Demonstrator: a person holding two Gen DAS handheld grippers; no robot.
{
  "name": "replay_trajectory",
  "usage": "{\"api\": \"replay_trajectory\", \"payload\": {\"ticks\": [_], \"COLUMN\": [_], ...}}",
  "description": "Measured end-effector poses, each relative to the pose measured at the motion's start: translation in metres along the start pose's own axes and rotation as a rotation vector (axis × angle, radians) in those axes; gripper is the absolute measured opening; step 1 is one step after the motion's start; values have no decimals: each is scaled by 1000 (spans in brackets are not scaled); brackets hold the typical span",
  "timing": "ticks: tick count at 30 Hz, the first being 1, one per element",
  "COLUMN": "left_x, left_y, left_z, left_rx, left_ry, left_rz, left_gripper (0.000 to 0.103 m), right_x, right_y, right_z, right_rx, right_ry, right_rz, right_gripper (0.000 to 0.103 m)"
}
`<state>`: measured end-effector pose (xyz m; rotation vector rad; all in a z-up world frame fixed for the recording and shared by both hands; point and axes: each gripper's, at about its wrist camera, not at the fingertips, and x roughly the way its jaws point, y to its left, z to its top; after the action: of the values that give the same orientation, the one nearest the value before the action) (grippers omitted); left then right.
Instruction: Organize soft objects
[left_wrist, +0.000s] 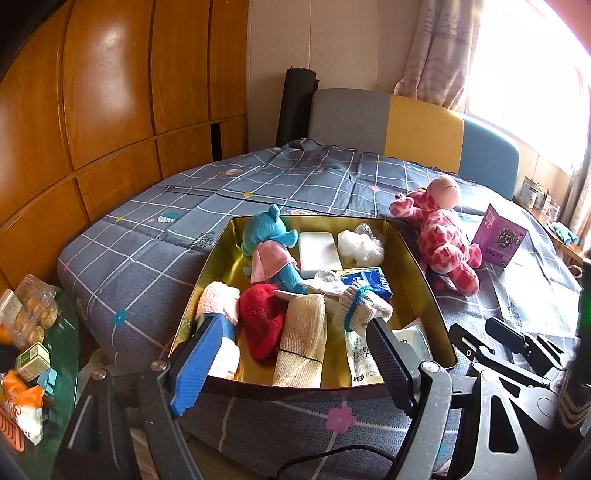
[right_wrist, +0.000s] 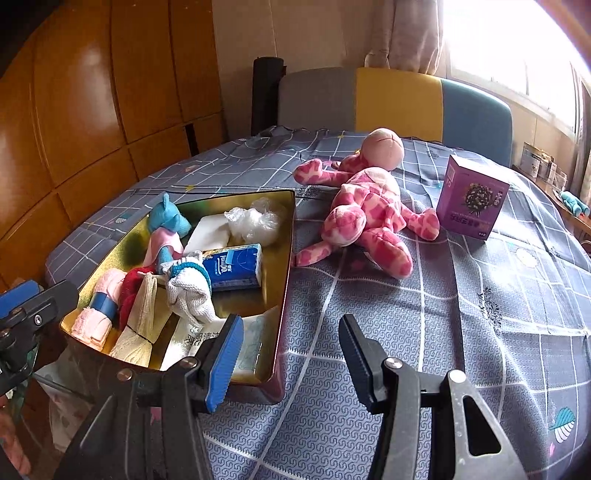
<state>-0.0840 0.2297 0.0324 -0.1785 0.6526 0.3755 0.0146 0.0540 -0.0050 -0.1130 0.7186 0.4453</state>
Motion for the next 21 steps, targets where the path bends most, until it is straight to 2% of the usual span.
{"api": "replay_trajectory", "payload": {"ticks": [21], "left_x": [3], "left_y": [2], "left_z": [-2], "left_rx": [-2], "left_ry": [6], "left_rz": [4], "left_gripper": [81], "right_x": [2], "right_y": [0], "right_z": [-2], "right_rx": [3], "right_ry": [6], "right_rz": [1], "right_gripper": [54]}}
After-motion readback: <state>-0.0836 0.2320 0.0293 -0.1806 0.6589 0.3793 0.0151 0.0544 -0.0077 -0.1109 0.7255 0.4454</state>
